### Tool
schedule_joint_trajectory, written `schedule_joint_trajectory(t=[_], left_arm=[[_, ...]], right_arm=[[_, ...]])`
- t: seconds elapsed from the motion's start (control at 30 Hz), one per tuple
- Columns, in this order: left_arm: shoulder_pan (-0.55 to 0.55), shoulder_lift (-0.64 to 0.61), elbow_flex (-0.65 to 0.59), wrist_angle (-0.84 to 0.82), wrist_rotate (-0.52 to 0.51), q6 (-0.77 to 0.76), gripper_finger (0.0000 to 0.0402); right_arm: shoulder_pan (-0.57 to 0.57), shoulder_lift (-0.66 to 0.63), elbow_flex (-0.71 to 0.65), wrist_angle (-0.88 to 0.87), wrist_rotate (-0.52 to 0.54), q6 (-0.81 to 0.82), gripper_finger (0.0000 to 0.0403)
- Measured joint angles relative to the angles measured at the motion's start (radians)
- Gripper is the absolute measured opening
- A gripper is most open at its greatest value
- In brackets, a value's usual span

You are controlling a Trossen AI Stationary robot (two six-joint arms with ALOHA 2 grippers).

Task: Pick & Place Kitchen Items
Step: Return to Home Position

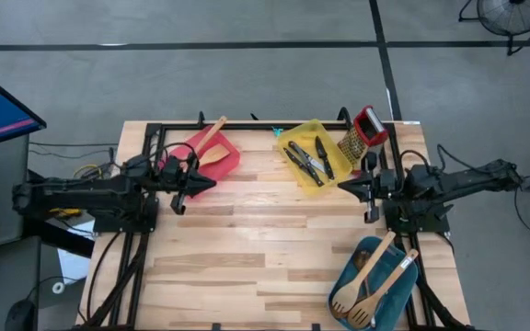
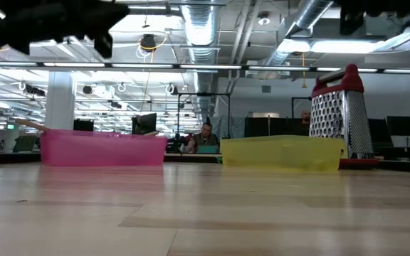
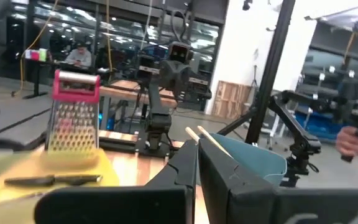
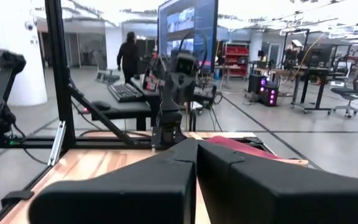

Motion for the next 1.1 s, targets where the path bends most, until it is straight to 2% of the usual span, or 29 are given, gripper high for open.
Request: schedule_joint_trajectory(t=[0.1,0.23,0.4,0.53,0.7,0.9,1.1], left_arm=[[0.016,0.0,-0.077,0.081,0.0,-0.033,0.0001],[0.056,-0.024,-0.137,0.105,0.016,-0.11,0.0001],[0.208,-0.077,-0.142,0.108,0.196,-0.25,0.0001],[0.338,-0.094,-0.139,0.11,0.237,-0.303,0.0001],[0.409,-0.087,-0.155,0.105,0.228,-0.282,0.0001],[0.394,-0.086,-0.207,0.1,0.104,-0.24,0.0001],[0.394,-0.086,-0.211,0.083,0.112,-0.283,0.0001]], right_arm=[[-0.016,-0.017,-0.068,0.068,0.001,0.009,0.001],[-0.044,-0.051,-0.149,0.153,0.002,0.01,0.0005],[-0.072,-0.138,-0.198,0.186,0.002,0.019,0.0006],[-0.089,-0.224,-0.197,0.149,0.003,0.029,0.0008],[-0.081,-0.31,-0.197,0.036,0.002,0.043,0.0004],[-0.067,-0.355,-0.198,-0.025,0.003,0.029,0.0008],[-0.068,-0.421,-0.198,-0.075,0.014,-0.017,0.0009]])
